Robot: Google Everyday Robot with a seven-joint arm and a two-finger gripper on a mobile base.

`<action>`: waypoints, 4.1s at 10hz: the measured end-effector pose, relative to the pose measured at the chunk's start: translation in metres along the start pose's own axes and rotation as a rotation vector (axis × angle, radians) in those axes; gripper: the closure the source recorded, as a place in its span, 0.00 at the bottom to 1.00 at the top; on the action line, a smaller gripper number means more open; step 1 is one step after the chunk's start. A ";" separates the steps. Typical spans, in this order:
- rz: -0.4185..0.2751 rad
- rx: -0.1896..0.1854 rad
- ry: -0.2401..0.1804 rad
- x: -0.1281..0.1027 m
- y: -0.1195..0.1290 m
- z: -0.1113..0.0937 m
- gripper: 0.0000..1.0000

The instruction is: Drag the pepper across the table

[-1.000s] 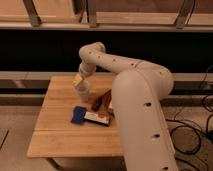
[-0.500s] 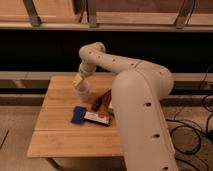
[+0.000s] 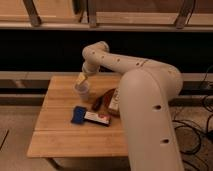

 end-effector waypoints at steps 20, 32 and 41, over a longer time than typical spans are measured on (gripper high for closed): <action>0.091 -0.232 0.146 0.119 0.120 0.084 0.20; 0.118 -0.098 0.199 0.115 0.072 0.082 0.20; 0.244 -0.063 0.230 0.144 0.037 0.086 0.20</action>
